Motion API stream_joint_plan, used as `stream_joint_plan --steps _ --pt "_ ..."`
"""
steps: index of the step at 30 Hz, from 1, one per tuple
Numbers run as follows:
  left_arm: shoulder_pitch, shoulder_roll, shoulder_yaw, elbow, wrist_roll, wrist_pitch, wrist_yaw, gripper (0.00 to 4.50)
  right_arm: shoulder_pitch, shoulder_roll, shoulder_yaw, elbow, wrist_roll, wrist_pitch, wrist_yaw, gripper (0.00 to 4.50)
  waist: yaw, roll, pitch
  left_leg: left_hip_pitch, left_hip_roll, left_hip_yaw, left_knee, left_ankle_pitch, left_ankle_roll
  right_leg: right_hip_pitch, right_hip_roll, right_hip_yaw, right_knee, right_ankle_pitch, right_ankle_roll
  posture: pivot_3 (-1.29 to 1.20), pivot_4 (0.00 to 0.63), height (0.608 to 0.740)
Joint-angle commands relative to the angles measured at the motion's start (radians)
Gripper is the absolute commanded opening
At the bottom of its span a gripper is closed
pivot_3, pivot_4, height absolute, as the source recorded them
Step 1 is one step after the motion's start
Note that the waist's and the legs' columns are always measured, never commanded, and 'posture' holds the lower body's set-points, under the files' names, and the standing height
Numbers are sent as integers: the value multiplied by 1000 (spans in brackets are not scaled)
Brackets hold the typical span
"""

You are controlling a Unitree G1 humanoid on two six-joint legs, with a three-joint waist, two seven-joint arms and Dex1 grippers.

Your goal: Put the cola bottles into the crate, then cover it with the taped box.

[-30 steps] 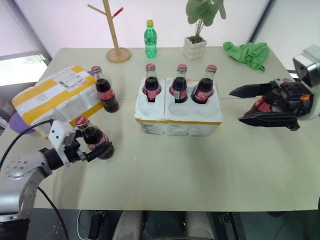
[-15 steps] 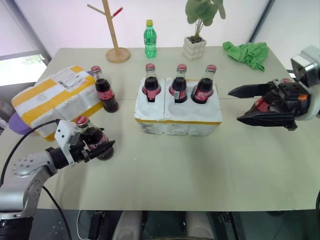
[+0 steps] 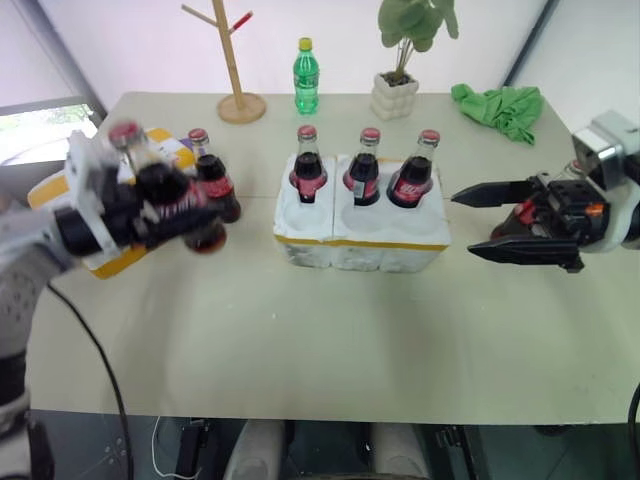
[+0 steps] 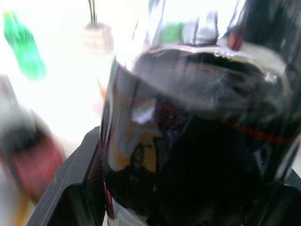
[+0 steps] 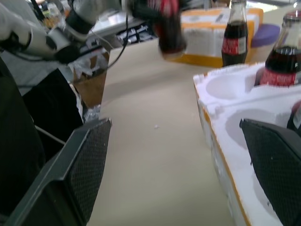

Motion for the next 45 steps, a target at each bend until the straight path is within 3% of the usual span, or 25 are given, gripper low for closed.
stream_joint_plan --steps 1,7,18,31,45 --pt "-164 -53 -87 84 13 21 3 2832 15 3 -36 -40 7 -26 -12 4500 -4 0 0 0 0 0 0 0 0 0 0 0 0 0 0 0 150 740" --pt "-333 -182 -255 258 142 -46 -59 2832 46 25 -39 -71 10 -39 -44 4500 -11 -1 1 0 0 1 1 0 0 0 0 1 1 1 1 0 150 740" --pt "-391 -355 -343 435 291 -165 -105 2832 102 56 -73 -116 34 -36 -104 4500 3 -4 3 -1 -1 0 2 0 0 0 0 2 0 1 2 0 150 740" --pt "-376 -387 -338 394 319 -143 -125 2832 82 83 -53 -93 31 -47 -126 4500 -3 -4 3 -5 -1 0 10 0 0 0 0 2 0 4 5 0 150 740" --pt "-272 -427 -421 405 428 -225 -135 2832 84 79 -60 -94 35 -51 -125 4500 -2 -4 3 -5 -1 0 10 0 1 -1 0 1 0 4 5 0 150 740"
